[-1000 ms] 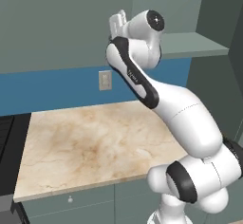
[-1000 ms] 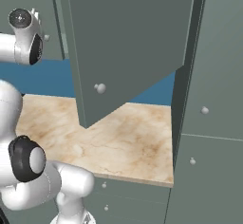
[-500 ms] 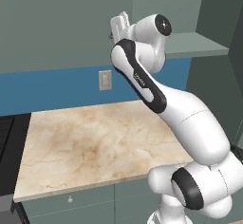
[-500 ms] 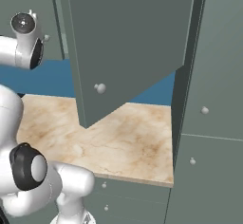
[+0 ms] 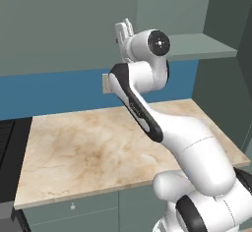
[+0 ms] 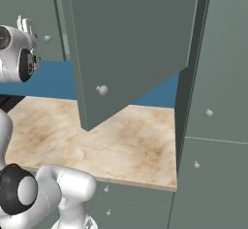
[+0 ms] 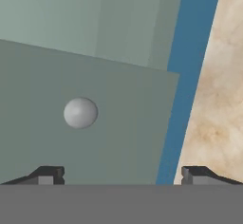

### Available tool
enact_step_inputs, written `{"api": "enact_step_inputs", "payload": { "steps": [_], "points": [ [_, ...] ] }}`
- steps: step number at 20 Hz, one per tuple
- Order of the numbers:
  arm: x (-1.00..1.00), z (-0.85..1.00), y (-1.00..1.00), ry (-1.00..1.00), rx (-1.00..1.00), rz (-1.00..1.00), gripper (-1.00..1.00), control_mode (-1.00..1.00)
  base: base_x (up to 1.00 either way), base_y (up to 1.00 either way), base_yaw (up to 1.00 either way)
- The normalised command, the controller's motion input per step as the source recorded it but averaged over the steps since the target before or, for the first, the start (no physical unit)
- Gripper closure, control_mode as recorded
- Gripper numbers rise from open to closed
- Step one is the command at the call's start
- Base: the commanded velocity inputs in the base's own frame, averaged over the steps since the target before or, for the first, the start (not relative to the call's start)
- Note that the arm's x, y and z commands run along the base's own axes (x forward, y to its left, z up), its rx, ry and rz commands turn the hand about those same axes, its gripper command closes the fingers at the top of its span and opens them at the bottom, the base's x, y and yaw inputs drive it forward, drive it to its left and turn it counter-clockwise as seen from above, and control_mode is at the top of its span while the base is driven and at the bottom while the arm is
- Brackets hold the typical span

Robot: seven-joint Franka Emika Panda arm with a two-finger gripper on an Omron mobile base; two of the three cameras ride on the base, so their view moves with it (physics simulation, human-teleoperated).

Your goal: Close all open cabinet doors.

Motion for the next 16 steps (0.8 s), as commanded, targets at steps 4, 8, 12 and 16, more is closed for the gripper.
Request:
{"api": "enact_step_inputs", "payload": {
  "steps": [4, 8, 12, 16],
  "points": [
    [-0.34, 0.00, 0.03, 0.02, 0.00, -0.06, -1.00, -1.00, 0.00, 0.00, 0.00],
    [-0.43, 0.00, 0.06, 0.00, 0.00, 0.00, -1.00, -1.00, 0.00, 0.00, 0.00],
    [-0.43, -0.03, 0.02, 0.00, 0.00, 0.00, -1.00, -1.00, 0.00, 0.00, 0.00],
    [-0.46, -0.05, -0.01, 0.00, 0.00, -0.03, -1.00, -1.00, 0.00, 0.00, 0.00]
  ]
}}
